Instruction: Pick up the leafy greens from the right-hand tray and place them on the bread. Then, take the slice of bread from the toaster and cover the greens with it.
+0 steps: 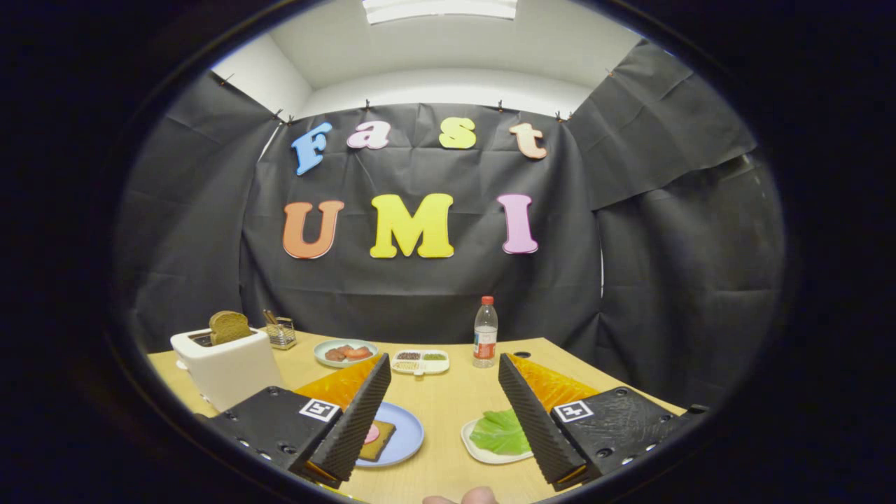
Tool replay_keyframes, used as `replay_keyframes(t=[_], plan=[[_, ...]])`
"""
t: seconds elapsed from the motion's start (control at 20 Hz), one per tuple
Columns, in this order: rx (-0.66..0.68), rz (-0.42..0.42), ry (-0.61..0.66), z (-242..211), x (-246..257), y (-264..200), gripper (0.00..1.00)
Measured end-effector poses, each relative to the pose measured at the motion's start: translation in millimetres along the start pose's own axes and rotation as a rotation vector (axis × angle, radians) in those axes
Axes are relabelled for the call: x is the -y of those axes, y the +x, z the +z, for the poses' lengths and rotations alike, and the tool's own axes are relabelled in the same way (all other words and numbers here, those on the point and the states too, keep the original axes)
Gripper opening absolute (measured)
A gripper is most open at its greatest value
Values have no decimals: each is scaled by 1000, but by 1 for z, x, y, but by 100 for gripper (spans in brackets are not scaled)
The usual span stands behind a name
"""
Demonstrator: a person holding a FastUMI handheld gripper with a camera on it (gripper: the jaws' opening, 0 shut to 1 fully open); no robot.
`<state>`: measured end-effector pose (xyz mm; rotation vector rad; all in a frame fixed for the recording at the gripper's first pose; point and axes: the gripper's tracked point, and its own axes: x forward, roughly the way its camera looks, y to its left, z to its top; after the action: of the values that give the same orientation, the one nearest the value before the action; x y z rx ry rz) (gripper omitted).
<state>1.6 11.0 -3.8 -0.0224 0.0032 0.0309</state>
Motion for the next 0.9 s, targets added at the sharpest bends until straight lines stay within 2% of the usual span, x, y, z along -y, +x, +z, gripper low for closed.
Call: replay_keyframes(t=[0.6, 0.9], plan=[[-35, -7, 22, -5, 15, 2, 95], [-77, -89, 3, -7, 76, 14, 95]])
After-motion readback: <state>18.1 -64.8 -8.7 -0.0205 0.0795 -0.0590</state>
